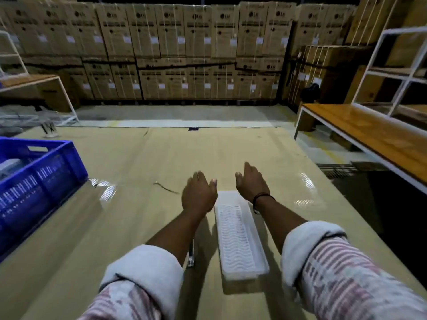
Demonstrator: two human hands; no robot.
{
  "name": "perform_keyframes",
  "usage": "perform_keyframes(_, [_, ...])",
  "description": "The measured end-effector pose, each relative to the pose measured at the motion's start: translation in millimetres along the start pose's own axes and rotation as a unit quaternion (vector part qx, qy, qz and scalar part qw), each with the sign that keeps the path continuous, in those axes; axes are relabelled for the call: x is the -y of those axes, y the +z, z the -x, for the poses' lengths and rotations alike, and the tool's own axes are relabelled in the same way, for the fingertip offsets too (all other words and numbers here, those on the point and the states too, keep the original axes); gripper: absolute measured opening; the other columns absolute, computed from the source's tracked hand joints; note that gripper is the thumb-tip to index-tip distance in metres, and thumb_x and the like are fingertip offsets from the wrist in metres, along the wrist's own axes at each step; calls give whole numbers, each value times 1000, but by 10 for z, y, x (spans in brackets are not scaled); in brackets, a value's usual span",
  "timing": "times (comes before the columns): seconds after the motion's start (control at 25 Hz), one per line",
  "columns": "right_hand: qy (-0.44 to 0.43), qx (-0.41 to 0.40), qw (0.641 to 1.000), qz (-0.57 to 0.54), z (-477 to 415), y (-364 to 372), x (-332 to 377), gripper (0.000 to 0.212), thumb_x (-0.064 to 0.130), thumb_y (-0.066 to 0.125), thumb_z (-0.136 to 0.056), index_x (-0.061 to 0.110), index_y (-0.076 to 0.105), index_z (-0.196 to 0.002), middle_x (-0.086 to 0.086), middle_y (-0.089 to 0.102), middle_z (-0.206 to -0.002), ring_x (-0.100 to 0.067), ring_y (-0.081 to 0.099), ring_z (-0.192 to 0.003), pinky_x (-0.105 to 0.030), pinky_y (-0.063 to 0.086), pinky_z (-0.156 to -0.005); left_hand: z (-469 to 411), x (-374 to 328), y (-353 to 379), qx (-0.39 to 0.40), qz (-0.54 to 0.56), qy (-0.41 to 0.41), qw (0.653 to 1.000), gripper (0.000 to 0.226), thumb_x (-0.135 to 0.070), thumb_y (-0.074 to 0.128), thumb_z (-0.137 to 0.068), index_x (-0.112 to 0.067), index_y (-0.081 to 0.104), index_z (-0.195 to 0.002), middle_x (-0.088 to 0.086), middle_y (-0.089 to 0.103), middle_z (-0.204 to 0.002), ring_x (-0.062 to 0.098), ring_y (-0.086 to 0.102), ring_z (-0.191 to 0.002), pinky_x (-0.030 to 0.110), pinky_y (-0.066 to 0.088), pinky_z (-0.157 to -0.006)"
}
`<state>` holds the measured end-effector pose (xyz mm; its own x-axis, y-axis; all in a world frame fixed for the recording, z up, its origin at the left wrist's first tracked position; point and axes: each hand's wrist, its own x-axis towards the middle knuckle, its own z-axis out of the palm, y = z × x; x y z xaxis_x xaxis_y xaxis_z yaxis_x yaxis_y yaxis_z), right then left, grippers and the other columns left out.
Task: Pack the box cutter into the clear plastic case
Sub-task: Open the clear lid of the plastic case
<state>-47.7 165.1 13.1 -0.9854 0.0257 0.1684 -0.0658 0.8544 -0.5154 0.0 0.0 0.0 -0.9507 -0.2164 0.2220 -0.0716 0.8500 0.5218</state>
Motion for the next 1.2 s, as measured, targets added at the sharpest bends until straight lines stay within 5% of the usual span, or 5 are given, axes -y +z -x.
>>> perform_keyframes(0.08, [86,38,995,-26,49,157,-98,63,41,43,-102,5,30,-151,-23,39,-152,-42,42,-137,-48,39,-109,24,27,176,77,56,-49,994,51,-44,45,-102,-2,57,-128,23,62,-136,41,59,-127,44,49,-99])
perform_keyframes(0.24, [163,66,981,-85,84,464,-304,56,40,44,-102,-3,44,-139,-27,46,-145,-43,47,-132,-45,42,-106,-3,56,479,140,137,-108,975,50,-37,51,-103,1,55,-135,23,59,-142,40,56,-131,38,45,-103])
perform_keyframes(0.56, [156,46,970,-179,68,699,-433,38,27,48,-102,-4,53,-123,-23,57,-128,-38,56,-117,-40,45,-98,-40,176,748,126,292,-122,940,47,-15,71,-94,-2,55,-136,16,64,-136,32,61,-125,34,46,-101])
perform_keyframes(1.0, [114,-9,981,-158,131,697,-418,28,21,51,-100,1,54,-120,-20,51,-131,-36,51,-121,-44,40,-106,110,211,830,71,349,-43,934,29,-15,62,-99,-11,60,-127,5,72,-115,26,69,-105,38,56,-92])
perform_keyframes(1.2, [130,-5,988,-83,242,566,-339,41,32,51,-99,5,54,-130,-18,44,-137,-39,51,-123,-44,43,-104,146,210,793,89,378,-78,918,34,-19,49,-107,-10,57,-138,4,68,-127,28,62,-125,28,47,-98])
